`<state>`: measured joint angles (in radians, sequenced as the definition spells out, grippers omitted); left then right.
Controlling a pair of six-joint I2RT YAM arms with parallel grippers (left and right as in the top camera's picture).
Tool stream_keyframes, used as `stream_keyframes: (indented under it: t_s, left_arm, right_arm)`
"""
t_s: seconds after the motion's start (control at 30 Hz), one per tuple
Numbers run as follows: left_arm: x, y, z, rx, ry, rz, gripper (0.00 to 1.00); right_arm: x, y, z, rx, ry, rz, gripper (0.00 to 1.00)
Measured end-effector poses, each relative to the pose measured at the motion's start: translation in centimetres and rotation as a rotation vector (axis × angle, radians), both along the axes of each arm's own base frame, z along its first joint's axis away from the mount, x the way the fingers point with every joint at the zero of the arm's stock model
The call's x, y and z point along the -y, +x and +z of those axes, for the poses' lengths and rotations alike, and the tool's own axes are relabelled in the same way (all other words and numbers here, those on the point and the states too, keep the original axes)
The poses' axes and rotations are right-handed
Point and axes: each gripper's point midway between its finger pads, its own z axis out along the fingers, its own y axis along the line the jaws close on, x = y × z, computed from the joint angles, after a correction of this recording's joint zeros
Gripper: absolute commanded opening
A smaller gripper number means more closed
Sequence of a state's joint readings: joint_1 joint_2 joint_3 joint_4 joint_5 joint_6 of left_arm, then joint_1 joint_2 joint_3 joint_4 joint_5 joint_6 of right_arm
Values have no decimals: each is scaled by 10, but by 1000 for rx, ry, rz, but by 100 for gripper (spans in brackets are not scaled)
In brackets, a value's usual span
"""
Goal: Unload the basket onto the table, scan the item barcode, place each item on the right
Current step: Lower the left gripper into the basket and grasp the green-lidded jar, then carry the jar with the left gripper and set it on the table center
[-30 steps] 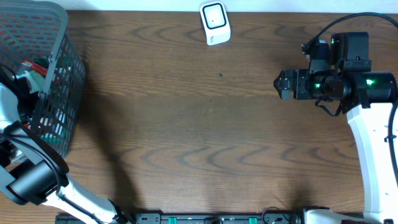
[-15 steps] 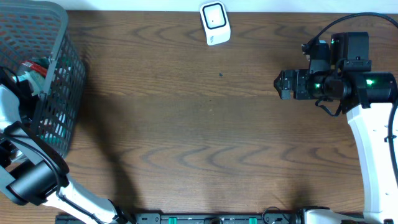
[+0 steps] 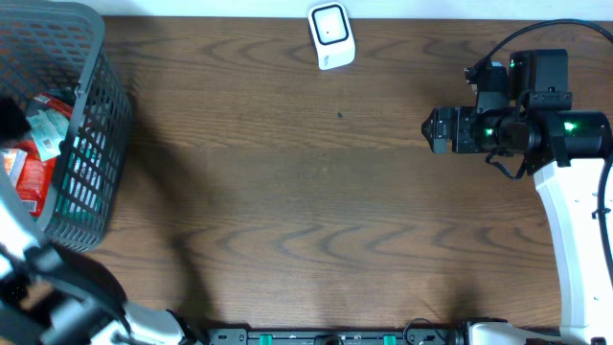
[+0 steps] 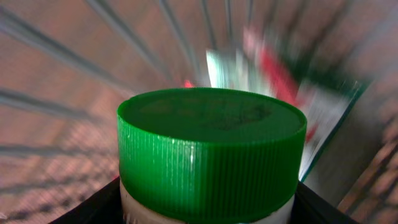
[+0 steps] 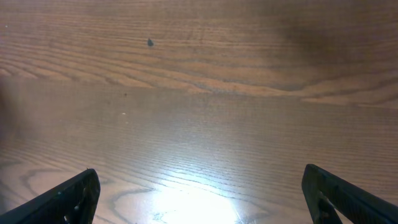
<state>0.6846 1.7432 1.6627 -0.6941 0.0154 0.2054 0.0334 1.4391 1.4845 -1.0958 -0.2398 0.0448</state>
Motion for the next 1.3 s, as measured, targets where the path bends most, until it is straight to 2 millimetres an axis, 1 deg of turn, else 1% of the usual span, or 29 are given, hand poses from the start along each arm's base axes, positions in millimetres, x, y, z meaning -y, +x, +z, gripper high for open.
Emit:
stream_keyframes:
  t_s: [0.03, 0.1, 0.13, 0.17, 0.23, 0.3, 0.37, 0.43, 0.5, 0.53, 0.57, 0.6, 0.67, 0.73, 0.8, 0.83, 0.93, 1.0, 1.07, 1.13, 1.23, 1.3]
  left_arm:
    - [0, 0, 29, 67, 48, 6, 48]
    - [8, -2, 77, 180, 112, 19, 47]
    - [15, -6, 101, 237, 139, 25, 47]
    - [23, -10, 118, 280, 152, 29, 47]
    - [50, -17, 157, 381, 169, 19, 47]
    - [79, -18, 182, 456, 168, -20, 47]
    - [115, -16, 201, 519, 152, -94, 48]
    - [153, -11, 211, 558, 119, -179, 48]
    - [196, -6, 212, 564, 66, -281, 48]
    - [219, -3, 209, 556, 35, -335, 48]
    - [237, -1, 206, 547, 11, -380, 47]
    - [260, 1, 200, 527, -28, -435, 47]
    - [300, 2, 185, 479, -95, -522, 47]
    - [340, 2, 167, 415, -167, -604, 47]
    - [376, 3, 146, 341, -229, -665, 48]
    - [391, 4, 135, 303, -252, -686, 48]
    - [435, 6, 93, 163, -309, -743, 47]
    - [466, 8, 56, 46, -336, -775, 48]
    - [491, 10, 24, -44, -349, -798, 48]
    - [514, 10, -10, -135, -354, -814, 48]
    - [545, 3, -56, -256, -359, -847, 47]
    - [565, -2, -82, -312, -371, -874, 47]
  right_arm:
    - [0, 0, 0, 0, 0, 0, 99]
    - [0, 0, 0, 0, 0, 0, 99]
    - [0, 0, 0, 1, 0, 0, 99]
    - [0, 0, 0, 0, 0, 0, 99]
    - [0, 0, 0, 0, 0, 0, 99]
    - [0, 0, 0, 0, 0, 0, 99]
    - [0, 0, 0, 0, 0, 0, 99]
    - [0, 0, 0, 0, 0, 0, 99]
    - [0, 0, 0, 0, 0, 0, 99]
    - [0, 0, 0, 0, 0, 0, 99]
    - [0, 0, 0, 0, 0, 0, 99]
    - [0, 0, 0, 0, 0, 0, 99]
    - [0, 0, 0, 0, 0, 0, 99]
    - [0, 0, 0, 0, 0, 0, 99]
    - [0, 0, 0, 0, 0, 0, 99]
    - [0, 0, 0, 0, 0, 0, 99]
    - [0, 0, 0, 0, 0, 0, 99]
    - [0, 0, 0, 1, 0, 0, 99]
    - [0, 0, 0, 1, 0, 0, 99]
    - [0, 0, 0, 0, 0, 0, 99]
    - [0, 0, 0, 0, 0, 0, 99]
    - [0, 0, 0, 1, 0, 0, 99]
